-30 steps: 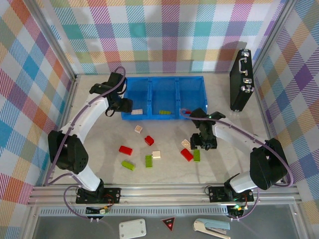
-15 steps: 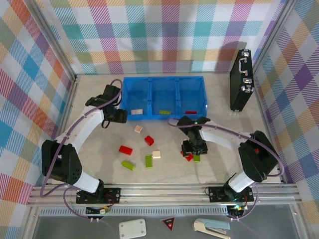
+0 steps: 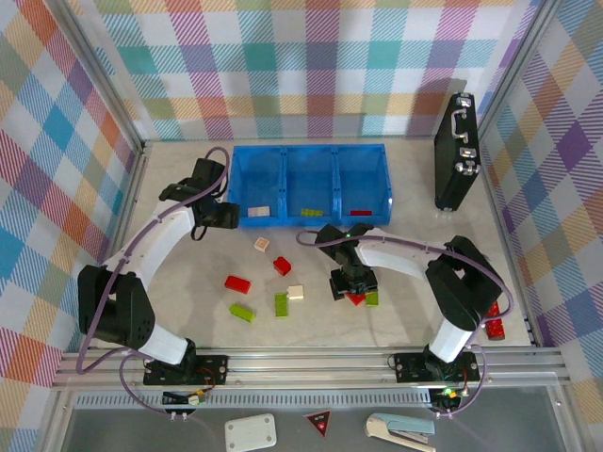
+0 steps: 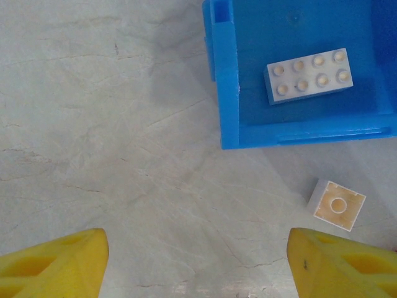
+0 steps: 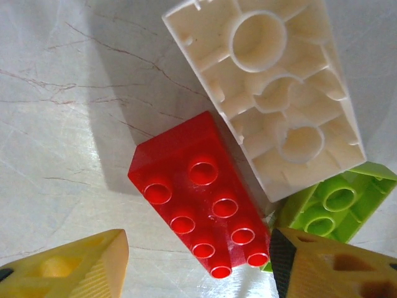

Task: Sort the legos into containers by color
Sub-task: Pick up the lego from the bottom-center of the table.

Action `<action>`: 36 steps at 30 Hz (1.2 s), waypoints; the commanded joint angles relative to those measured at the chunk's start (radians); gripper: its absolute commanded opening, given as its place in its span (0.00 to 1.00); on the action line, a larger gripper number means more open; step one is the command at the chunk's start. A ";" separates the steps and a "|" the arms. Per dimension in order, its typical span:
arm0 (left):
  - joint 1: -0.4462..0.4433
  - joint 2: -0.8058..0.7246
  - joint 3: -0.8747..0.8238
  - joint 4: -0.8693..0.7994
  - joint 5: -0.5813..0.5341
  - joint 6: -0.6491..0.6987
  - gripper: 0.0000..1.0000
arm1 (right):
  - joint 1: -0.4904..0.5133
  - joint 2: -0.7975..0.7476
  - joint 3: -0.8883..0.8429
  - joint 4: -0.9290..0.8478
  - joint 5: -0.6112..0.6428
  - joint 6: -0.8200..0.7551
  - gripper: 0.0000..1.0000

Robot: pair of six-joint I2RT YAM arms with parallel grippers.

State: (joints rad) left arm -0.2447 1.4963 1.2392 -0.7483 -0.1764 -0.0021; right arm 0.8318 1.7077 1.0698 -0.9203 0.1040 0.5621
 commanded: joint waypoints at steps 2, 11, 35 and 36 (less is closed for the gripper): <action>0.015 -0.007 -0.011 0.015 0.015 0.016 0.75 | 0.020 0.026 0.016 0.001 0.000 0.016 0.62; 0.018 0.005 -0.006 0.011 0.026 0.015 0.75 | 0.060 0.068 0.030 0.018 -0.017 0.031 0.56; 0.018 0.011 -0.002 0.006 0.033 0.014 0.73 | 0.086 0.148 0.131 -0.030 0.071 0.009 0.53; 0.018 0.011 -0.002 0.005 0.030 0.014 0.74 | 0.086 0.148 0.139 -0.034 0.078 0.009 0.54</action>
State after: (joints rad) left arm -0.2386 1.4986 1.2392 -0.7486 -0.1532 -0.0021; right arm 0.9096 1.8252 1.1767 -0.9989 0.1745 0.5758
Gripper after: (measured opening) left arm 0.736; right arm 0.534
